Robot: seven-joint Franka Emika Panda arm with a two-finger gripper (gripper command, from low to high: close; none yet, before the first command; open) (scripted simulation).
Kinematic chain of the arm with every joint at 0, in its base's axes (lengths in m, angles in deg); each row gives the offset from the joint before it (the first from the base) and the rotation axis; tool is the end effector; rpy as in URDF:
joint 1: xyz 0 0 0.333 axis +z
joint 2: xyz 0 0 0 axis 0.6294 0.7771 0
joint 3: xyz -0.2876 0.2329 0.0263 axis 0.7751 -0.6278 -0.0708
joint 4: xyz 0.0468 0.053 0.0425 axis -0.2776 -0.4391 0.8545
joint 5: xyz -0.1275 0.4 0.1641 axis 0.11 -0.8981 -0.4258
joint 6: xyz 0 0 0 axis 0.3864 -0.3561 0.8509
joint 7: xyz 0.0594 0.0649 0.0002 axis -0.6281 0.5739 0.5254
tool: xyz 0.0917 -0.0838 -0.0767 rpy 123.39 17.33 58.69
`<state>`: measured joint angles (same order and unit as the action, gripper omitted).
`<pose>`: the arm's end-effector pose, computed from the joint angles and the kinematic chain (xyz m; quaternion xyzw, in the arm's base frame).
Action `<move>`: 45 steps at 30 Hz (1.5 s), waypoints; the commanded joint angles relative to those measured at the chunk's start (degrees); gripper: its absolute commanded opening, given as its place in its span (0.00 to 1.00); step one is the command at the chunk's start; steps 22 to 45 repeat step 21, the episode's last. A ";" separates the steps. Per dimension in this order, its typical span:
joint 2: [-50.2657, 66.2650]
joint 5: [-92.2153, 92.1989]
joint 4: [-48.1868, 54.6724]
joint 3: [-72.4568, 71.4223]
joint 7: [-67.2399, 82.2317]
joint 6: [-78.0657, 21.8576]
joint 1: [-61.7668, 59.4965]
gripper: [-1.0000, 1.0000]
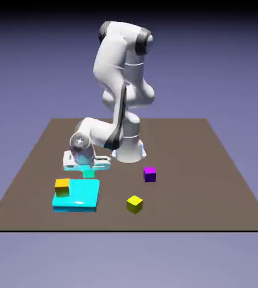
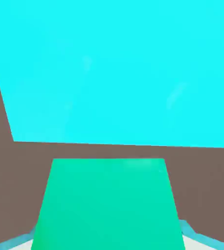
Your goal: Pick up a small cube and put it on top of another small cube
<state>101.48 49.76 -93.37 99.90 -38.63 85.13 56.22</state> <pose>0.3845 -0.2104 0.1600 0.9055 -0.2891 -0.2789 0.1367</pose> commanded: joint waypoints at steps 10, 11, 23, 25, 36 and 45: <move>4.49 6.44 18.87 4.05 18.09 -8.69 4.76 0.00; 4.49 6.44 18.87 4.05 18.09 -8.69 4.76 0.00; 4.49 6.44 18.87 4.05 18.09 -8.68 4.76 1.00; 4.49 6.44 18.87 4.05 18.09 -8.68 4.76 1.00; 4.49 6.44 18.87 4.05 18.09 -8.68 4.76 1.00; 4.49 6.44 18.87 4.05 18.09 -8.68 4.76 1.00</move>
